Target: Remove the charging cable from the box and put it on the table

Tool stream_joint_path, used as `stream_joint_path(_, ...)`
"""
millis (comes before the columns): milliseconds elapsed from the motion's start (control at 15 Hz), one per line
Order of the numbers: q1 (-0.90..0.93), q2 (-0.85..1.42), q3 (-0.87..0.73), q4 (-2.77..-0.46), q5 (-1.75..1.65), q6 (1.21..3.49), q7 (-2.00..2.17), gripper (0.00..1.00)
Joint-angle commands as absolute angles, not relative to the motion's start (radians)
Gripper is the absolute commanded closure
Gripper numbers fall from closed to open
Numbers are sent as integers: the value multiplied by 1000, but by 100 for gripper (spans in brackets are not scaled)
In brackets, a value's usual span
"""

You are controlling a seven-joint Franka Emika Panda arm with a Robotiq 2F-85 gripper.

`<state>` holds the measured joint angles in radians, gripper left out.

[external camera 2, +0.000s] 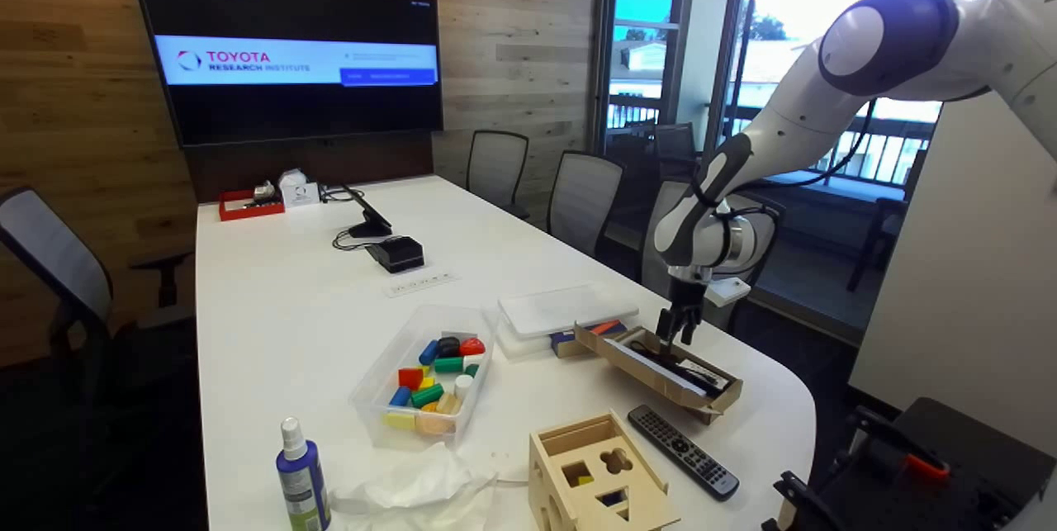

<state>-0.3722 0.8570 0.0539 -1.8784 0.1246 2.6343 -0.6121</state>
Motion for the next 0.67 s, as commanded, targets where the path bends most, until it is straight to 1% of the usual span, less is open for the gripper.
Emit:
stream_joint_path(0,-387,926,72,-1779,97,2568,-600,0)
stream_joint_path(600,-363,1027,66,-1663,80,2471,-567,0)
